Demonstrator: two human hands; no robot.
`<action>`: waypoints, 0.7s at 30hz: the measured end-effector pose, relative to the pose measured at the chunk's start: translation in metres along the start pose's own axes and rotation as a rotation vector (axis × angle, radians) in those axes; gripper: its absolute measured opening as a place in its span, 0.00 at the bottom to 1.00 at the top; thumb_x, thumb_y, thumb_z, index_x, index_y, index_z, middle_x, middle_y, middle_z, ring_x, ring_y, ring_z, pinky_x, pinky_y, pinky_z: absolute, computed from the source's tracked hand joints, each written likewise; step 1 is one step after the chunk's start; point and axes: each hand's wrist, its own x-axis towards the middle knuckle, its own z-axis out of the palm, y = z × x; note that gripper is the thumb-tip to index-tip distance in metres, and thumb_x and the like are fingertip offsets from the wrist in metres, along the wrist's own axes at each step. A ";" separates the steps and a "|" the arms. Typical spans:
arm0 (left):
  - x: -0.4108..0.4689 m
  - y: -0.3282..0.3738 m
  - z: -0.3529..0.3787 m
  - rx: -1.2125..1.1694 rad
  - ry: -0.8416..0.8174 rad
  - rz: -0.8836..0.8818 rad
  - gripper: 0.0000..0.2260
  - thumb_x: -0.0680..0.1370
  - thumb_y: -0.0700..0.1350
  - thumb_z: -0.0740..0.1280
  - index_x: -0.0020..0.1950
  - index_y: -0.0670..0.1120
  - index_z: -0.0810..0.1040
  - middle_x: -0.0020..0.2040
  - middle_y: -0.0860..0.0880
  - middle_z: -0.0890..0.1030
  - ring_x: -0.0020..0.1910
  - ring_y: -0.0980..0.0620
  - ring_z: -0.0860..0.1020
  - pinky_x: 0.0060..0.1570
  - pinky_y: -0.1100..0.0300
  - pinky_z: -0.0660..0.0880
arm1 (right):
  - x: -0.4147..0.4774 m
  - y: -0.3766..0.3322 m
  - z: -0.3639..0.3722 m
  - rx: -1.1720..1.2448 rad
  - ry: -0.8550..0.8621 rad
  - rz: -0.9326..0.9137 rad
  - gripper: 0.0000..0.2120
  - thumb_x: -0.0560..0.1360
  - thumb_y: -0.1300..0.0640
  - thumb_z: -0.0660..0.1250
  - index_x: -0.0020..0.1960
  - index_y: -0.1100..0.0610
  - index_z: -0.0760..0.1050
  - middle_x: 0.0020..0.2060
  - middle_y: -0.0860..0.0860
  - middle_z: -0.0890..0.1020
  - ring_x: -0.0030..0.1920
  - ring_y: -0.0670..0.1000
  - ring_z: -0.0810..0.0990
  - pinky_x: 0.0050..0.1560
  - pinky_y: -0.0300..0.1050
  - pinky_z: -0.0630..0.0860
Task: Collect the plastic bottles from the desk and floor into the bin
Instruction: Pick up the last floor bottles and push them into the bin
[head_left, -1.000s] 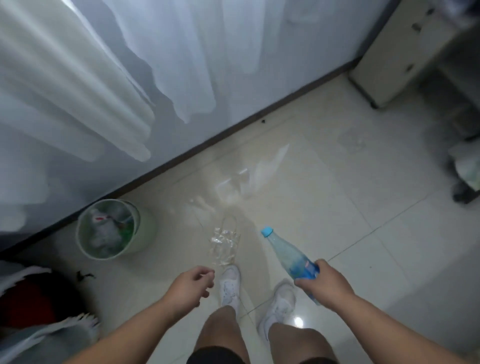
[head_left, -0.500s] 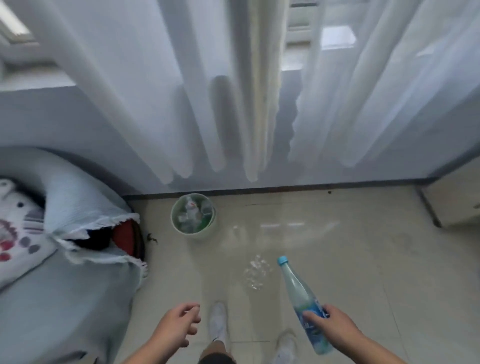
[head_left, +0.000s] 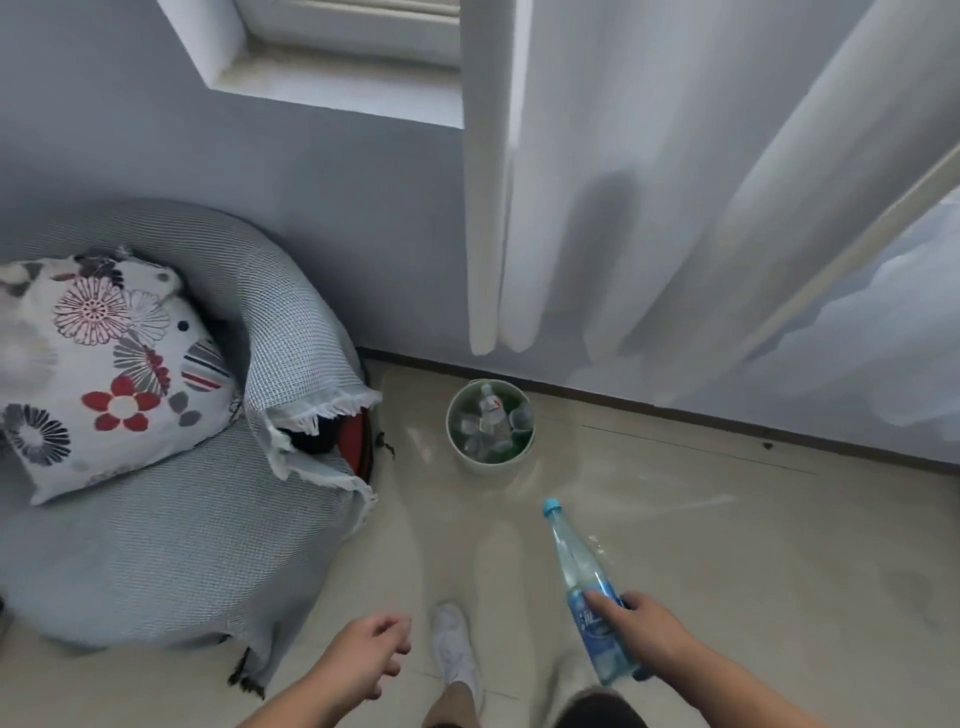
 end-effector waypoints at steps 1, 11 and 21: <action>0.008 0.010 -0.005 0.009 -0.011 0.002 0.09 0.82 0.49 0.66 0.53 0.46 0.83 0.49 0.46 0.85 0.36 0.52 0.78 0.28 0.63 0.69 | 0.002 -0.016 0.008 0.011 -0.011 -0.007 0.22 0.74 0.34 0.68 0.52 0.54 0.78 0.45 0.52 0.84 0.40 0.54 0.84 0.32 0.46 0.80; 0.086 0.122 0.010 0.082 -0.252 0.019 0.14 0.80 0.59 0.65 0.63 0.58 0.75 0.58 0.54 0.82 0.50 0.54 0.83 0.36 0.62 0.78 | 0.083 -0.132 0.041 0.257 -0.235 0.088 0.27 0.74 0.32 0.66 0.57 0.56 0.78 0.49 0.57 0.86 0.46 0.58 0.86 0.37 0.48 0.81; 0.232 0.167 0.027 -0.025 -0.169 -0.005 0.26 0.77 0.56 0.71 0.74 0.58 0.67 0.57 0.48 0.82 0.49 0.49 0.86 0.41 0.54 0.84 | 0.226 -0.208 0.070 0.388 -0.353 0.072 0.26 0.78 0.36 0.65 0.60 0.58 0.79 0.51 0.59 0.84 0.40 0.57 0.85 0.36 0.48 0.83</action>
